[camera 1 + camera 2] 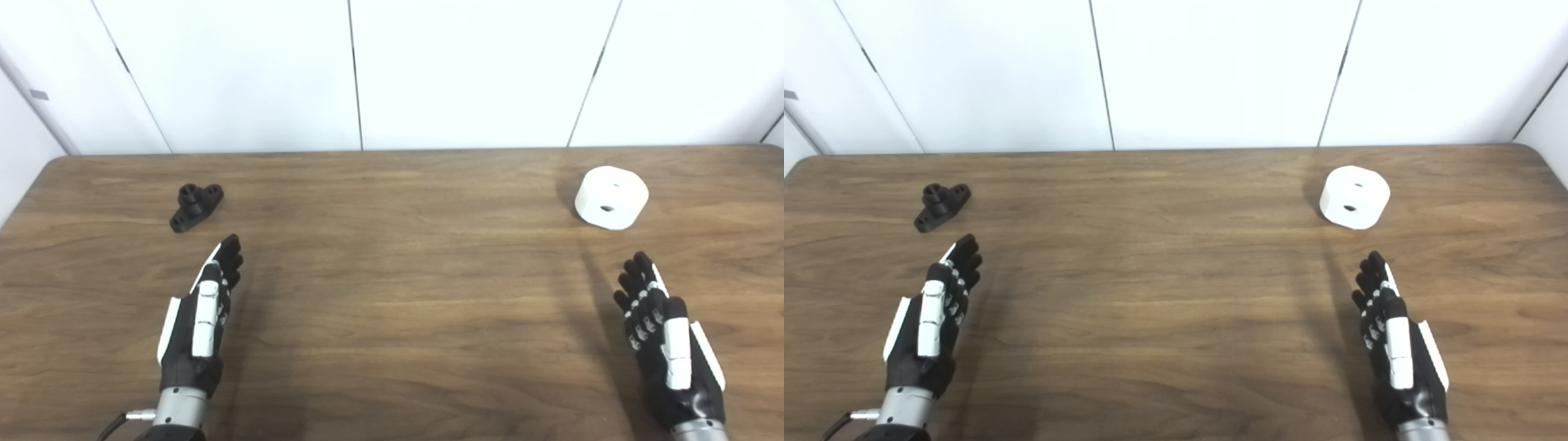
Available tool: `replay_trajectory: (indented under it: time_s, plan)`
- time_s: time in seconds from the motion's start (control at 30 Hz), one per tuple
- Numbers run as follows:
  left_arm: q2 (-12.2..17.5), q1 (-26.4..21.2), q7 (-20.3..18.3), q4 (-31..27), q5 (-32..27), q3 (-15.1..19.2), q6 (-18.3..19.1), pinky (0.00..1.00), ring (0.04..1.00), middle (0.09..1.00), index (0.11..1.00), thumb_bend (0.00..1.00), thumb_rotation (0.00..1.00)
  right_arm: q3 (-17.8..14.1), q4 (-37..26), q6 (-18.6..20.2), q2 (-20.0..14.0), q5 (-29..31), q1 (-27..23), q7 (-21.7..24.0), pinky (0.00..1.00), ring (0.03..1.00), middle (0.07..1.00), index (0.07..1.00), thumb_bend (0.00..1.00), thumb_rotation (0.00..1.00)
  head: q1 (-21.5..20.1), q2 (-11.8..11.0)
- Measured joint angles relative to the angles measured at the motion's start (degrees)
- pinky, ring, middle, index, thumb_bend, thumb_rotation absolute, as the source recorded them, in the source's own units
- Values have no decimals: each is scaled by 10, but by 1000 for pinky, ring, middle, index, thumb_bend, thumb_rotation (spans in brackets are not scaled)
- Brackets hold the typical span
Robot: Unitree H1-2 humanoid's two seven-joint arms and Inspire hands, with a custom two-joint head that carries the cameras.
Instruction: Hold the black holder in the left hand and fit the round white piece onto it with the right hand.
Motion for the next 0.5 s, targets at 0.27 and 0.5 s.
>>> replay_trajectory:
  time_s: [0.27, 0.5]
  plan:
    - [0, 0, 0, 0, -1, 0, 0, 989, 970, 953, 920, 567, 969, 0, 6, -3, 0, 0, 0, 0, 1000, 1000, 1000, 1000, 637, 1000, 0, 0]
    - [0, 0, 0, 0, 1, -2, 0, 994, 969, 954, 926, 573, 988, 0, 6, -4, 0, 1, 0, 1, 1000, 1000, 1000, 1000, 640, 997, 13, -3]
